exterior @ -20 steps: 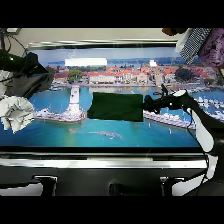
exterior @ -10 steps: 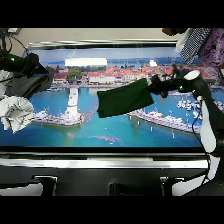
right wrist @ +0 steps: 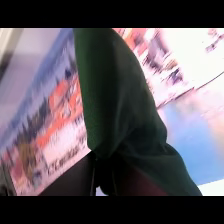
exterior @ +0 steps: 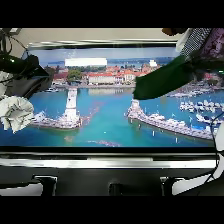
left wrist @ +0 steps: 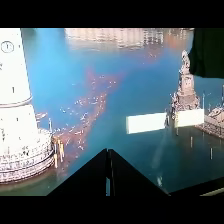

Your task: Fold the clothes and pants, and hang the long-sleeved shirts on hangers.

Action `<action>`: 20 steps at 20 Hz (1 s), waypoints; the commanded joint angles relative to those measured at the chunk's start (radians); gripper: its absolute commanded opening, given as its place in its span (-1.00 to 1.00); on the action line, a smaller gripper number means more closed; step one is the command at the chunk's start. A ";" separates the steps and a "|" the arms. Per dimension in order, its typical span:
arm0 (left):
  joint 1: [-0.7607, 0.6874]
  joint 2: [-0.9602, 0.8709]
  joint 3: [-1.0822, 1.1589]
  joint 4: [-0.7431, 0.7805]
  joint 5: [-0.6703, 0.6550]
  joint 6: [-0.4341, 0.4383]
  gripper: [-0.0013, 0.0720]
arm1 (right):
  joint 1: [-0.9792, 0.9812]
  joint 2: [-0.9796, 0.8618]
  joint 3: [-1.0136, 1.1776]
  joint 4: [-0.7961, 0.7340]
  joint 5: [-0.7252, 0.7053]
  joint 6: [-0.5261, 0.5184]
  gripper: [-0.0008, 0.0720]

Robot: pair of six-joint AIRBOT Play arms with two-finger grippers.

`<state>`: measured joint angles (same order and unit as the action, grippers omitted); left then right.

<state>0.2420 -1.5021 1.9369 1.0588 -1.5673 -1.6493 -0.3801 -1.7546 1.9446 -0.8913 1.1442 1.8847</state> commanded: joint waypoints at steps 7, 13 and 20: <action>0.002 0.001 0.000 0.000 -0.015 0.000 -0.91 | -0.294 0.062 0.049 -0.377 0.175 0.258 -0.91; 0.002 0.001 0.000 0.000 -0.015 0.000 -0.91 | -0.398 0.172 -0.206 -0.562 0.264 0.248 -0.91; 0.000 0.001 0.000 0.000 -0.015 0.000 -0.91 | -0.465 0.422 -0.718 -0.700 0.112 0.315 -0.91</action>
<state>0.2424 -1.5013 1.9369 1.0584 -1.5833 -1.6493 -0.8246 -1.4242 1.4155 -1.5059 1.3224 2.1605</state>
